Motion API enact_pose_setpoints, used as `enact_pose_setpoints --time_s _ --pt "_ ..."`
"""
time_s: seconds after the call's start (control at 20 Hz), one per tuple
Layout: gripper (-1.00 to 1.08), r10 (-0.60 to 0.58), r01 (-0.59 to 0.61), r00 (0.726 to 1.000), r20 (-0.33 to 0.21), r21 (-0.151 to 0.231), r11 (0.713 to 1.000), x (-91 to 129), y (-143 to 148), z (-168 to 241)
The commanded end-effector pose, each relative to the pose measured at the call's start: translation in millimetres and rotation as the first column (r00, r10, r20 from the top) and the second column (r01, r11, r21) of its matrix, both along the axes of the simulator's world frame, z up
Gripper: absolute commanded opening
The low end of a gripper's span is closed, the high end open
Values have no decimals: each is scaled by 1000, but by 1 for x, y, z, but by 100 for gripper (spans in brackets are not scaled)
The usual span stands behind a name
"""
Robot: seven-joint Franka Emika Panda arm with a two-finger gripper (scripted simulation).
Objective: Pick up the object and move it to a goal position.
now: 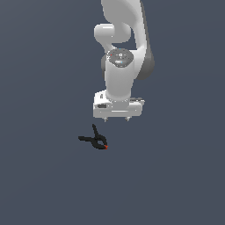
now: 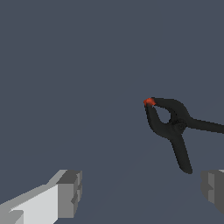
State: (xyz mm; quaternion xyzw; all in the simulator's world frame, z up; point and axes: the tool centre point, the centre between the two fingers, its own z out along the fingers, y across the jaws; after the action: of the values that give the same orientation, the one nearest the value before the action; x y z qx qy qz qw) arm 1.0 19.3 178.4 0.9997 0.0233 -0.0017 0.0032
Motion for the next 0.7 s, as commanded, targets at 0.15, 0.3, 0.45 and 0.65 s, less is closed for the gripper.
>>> enact_pose_setpoints --time_s 0.15,0.3,0.45,0.65 --pt "100 8 -8 1000 4 -3 1000 1 0 2" --pt "100 33 -33 999 18 -13 999 3 -2 7" --pt "100 51 -50 998 29 -22 998 5 -2 13" --pt "100 53 -52 998 32 -24 998 6 -2 15"
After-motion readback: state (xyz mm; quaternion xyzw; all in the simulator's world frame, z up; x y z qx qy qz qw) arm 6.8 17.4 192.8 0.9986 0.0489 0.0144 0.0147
